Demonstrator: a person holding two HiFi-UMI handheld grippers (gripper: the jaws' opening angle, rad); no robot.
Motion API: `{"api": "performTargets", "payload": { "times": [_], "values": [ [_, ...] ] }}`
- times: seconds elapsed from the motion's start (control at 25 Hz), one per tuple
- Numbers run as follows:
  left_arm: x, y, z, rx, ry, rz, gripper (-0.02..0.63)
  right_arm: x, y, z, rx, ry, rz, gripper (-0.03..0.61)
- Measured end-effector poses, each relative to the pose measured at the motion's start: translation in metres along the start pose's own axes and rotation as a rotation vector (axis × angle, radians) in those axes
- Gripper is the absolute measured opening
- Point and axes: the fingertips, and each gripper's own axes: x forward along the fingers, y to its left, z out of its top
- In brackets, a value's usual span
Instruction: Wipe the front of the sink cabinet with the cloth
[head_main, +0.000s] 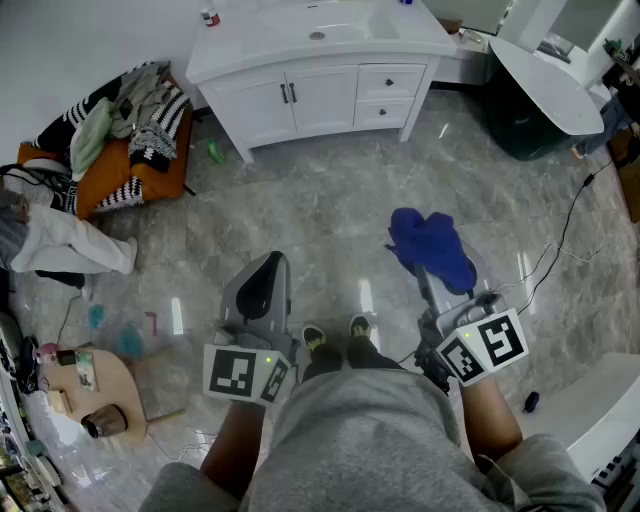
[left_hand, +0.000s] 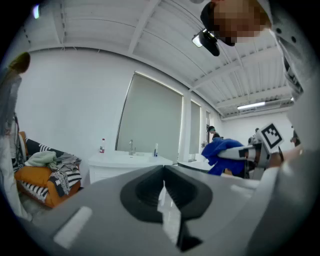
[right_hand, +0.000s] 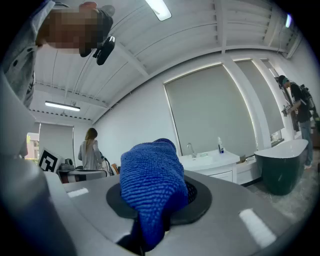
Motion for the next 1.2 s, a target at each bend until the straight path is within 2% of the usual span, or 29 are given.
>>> {"api": "performTargets", "payload": {
  "times": [0.16,0.44,0.88,1.2],
  "values": [
    [-0.014,0.007,0.001,0.044,0.002,0.014,0.012,-0.001,0.02,0.0,0.011,0.003,0.004,0.093],
    [-0.039,0.026,0.005,0.056,-0.012,0.047,0.012,0.011,0.046,0.0,0.016,0.001,0.027,0.092],
    [-0.05,0.055,0.01,0.051,-0.039,0.019,0.012,0.035,0.067,-0.004,0.049,0.006,0.006,0.091],
    [-0.065,0.09,0.006,0.037,-0.039,0.024,0.012,0.053,0.096,-0.012,0.031,0.034,0.006,0.091]
  ]
}}
